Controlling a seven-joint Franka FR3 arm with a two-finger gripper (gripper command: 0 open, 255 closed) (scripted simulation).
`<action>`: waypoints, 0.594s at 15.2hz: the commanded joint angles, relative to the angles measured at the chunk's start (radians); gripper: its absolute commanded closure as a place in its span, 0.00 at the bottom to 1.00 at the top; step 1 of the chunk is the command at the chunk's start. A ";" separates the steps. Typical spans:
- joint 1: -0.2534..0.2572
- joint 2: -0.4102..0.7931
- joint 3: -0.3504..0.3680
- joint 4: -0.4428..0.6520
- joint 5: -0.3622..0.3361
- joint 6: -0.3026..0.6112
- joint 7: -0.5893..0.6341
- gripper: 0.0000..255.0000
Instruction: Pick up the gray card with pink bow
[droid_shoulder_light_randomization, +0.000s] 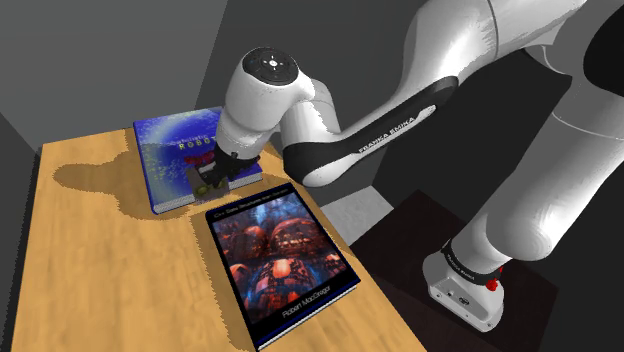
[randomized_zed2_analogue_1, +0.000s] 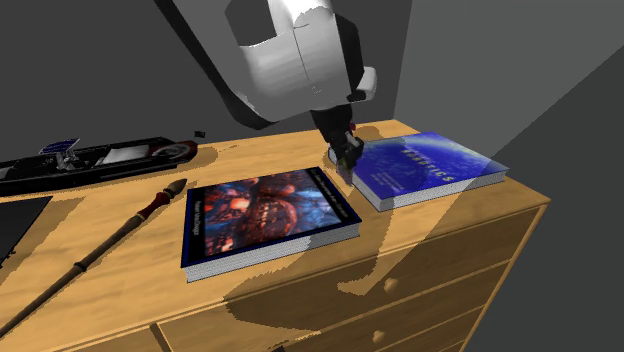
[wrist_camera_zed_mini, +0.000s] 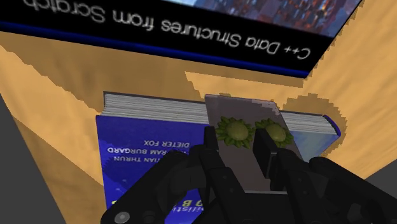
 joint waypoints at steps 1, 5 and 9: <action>-0.006 -0.017 0.009 0.005 0.029 -0.015 -0.023 1.00; -0.016 -0.051 0.022 0.023 0.090 -0.052 -0.072 1.00; -0.023 -0.082 0.031 0.045 0.144 -0.092 -0.117 1.00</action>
